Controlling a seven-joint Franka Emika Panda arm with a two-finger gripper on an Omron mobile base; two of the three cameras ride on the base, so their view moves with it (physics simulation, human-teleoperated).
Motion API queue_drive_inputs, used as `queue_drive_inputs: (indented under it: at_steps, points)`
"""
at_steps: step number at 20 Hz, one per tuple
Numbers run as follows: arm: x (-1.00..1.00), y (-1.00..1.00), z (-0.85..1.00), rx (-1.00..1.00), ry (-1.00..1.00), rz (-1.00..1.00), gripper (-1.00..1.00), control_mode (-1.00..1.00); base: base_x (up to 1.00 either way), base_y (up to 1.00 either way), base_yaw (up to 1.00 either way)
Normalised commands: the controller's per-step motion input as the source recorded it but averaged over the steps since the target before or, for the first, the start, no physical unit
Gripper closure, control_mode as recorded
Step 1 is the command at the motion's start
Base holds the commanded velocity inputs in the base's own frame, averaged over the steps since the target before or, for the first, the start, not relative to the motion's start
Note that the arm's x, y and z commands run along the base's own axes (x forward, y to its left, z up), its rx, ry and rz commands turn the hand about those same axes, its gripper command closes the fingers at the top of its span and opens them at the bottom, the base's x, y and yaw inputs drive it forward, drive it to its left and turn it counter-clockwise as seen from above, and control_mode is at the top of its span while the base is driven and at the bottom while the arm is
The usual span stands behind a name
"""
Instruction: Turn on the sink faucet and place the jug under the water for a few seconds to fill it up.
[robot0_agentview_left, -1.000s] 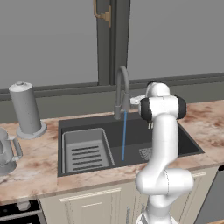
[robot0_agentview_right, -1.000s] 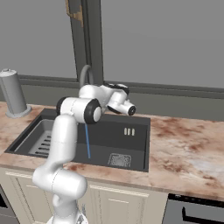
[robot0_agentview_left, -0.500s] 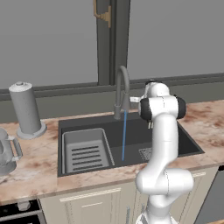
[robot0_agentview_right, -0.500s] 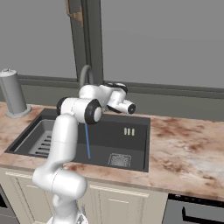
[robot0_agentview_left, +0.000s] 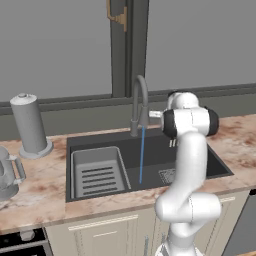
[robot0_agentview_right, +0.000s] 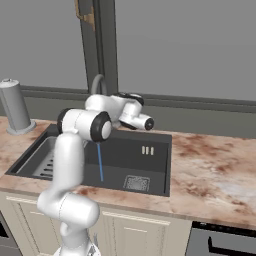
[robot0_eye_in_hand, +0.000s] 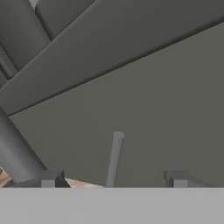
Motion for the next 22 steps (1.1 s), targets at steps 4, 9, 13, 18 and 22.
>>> queue_drive_inputs:
  at_steps: [4, 9, 13, 18, 22]
  points:
    - [-1.0, -0.24, 0.34, 0.0, -0.11, 0.0, -1.0, -1.0, 0.0, 0.0, 0.0]
    - [-0.98, -0.04, 0.76, 0.0, -0.09, 0.0, -1.0, -1.0, 0.0, 0.0, 0.0]
    - [-0.97, -0.01, 1.0, 0.0, -0.06, 0.0, -1.0, -1.0, 0.0, 0.0, 0.0]
    - [-0.89, 0.0, 1.0, -0.01, -0.05, 0.0, -1.0, -1.0, 0.0, 0.0, 0.0]
    - [-0.86, 0.0, 0.97, 0.0, -0.01, 0.0, -1.0, -1.0, 0.0, 0.0, 0.0]
